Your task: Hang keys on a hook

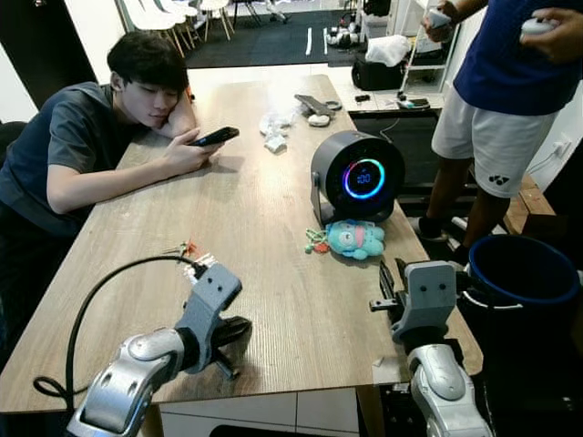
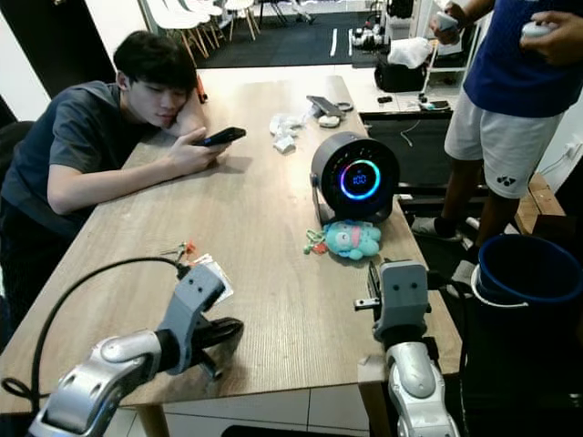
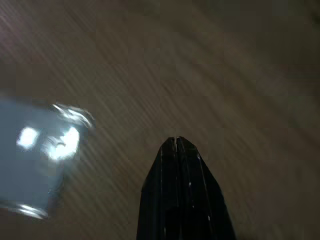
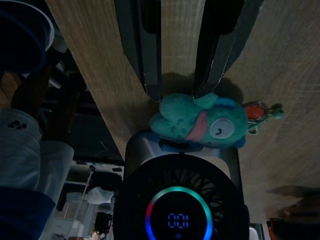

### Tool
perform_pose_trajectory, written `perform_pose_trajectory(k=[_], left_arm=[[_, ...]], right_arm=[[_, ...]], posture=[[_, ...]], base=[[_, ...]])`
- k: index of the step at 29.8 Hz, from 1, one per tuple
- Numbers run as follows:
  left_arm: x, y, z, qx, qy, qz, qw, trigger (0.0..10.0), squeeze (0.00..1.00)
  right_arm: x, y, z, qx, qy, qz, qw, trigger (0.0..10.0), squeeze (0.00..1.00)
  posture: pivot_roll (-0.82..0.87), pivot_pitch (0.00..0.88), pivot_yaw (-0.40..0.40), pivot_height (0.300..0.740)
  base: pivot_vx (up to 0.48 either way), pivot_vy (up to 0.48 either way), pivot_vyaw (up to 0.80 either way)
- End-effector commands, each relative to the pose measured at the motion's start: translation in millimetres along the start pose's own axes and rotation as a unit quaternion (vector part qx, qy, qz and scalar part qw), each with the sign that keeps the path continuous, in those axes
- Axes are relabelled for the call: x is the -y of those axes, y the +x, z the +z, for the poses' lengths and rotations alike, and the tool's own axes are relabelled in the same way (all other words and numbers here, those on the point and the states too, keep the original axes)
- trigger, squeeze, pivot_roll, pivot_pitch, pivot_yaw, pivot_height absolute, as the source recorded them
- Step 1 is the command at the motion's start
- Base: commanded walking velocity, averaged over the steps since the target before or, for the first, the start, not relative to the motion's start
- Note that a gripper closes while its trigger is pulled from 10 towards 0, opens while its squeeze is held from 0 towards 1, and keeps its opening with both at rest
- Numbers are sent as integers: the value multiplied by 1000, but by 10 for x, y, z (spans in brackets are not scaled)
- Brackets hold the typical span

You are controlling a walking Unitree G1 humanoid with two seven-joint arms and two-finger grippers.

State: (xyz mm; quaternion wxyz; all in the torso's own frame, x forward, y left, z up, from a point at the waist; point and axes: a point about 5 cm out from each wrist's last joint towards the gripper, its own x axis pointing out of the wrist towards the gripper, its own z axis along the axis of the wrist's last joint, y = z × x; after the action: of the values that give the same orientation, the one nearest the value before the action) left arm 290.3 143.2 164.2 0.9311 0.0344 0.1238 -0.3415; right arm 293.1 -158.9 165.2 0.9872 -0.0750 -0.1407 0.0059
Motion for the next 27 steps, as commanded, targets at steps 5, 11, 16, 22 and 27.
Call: perform_pose_trajectory(k=[5,11,16,22,27], left_arm=[[-1,-26,403,102,-11,20,995,10000,0],[-3,144,426,93,13,92,991,10000,0],[9,327,375,72,6,133,988,10000,0],[13,602,380,46,2,211,977,10000,0],[-60,669,411,42,-19,253,966,10000,0]], right_arm=[[-16,-16,-24,-2,5,4,1000,10000,0],[-24,-7,-21,-2,7,6,1000,10000,0],[-61,-6,-21,-2,10,9,1000,10000,0],[-88,-5,-24,-3,13,13,1000,10000,0],[-66,-15,-25,-4,13,9,1000,10000,0]], posture=[[-13,211,79,740],[-2,215,76,740],[3,223,73,740],[0,229,74,740],[-3,236,80,740]], base=[[0,0,0],[0,0,0],[0,0,0],[0,0,0],[0,0,0]])
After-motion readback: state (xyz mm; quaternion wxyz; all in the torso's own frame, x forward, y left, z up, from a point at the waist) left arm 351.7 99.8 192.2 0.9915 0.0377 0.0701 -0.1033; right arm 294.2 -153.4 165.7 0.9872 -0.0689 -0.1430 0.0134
